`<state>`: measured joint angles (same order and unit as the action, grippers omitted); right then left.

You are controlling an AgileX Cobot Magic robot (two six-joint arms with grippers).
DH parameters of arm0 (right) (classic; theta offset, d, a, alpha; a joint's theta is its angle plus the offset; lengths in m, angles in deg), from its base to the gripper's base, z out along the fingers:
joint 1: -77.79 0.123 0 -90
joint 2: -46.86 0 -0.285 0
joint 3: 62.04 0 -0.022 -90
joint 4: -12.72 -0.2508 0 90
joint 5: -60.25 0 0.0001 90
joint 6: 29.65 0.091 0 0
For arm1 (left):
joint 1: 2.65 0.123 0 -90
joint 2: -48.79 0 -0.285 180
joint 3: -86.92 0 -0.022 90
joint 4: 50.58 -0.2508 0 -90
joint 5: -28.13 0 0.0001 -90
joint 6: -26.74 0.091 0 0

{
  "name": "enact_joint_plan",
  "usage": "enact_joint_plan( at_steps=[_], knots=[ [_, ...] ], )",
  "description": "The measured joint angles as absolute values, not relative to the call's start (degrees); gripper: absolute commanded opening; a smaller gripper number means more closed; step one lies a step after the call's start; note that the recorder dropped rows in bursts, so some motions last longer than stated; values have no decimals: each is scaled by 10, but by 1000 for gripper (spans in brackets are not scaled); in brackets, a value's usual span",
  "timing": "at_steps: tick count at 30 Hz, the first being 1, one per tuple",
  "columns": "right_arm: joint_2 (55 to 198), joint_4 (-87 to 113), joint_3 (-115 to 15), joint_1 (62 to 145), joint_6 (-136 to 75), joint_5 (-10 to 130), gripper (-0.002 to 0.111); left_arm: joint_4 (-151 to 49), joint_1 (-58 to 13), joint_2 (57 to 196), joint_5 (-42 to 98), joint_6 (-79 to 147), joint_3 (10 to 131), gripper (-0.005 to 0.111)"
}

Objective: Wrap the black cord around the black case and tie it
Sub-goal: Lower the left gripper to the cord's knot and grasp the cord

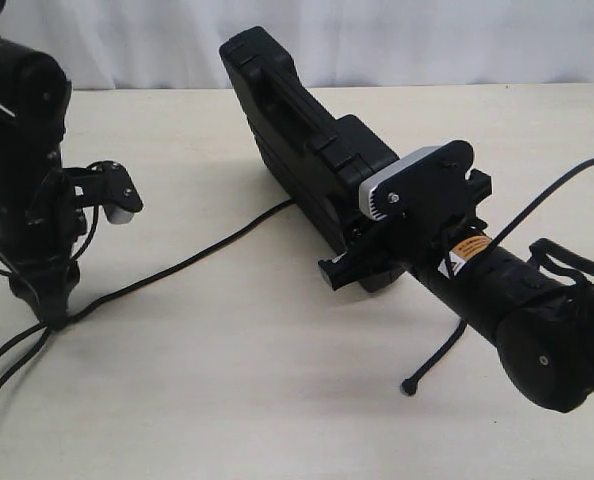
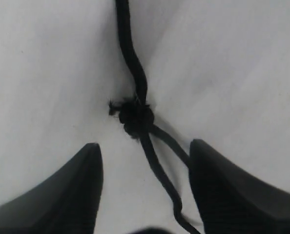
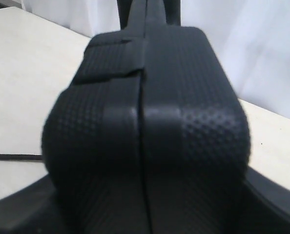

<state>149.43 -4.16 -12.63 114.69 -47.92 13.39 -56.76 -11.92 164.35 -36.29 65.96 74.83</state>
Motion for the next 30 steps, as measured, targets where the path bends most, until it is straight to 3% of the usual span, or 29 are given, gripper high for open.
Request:
enact_joint_plan(
  at_steps=[11,20,30],
  knots=[
    [1493,-42,-128,1147,-479,145,4,-565,-119,1644,-222,659,657,51],
    [1493,-42,-129,1147,-479,148,4,-573,-119,1644,-202,649,653,13],
    [1493,-89,-137,1147,-496,155,4,-571,-119,1644,-109,614,653,10]
  ],
)
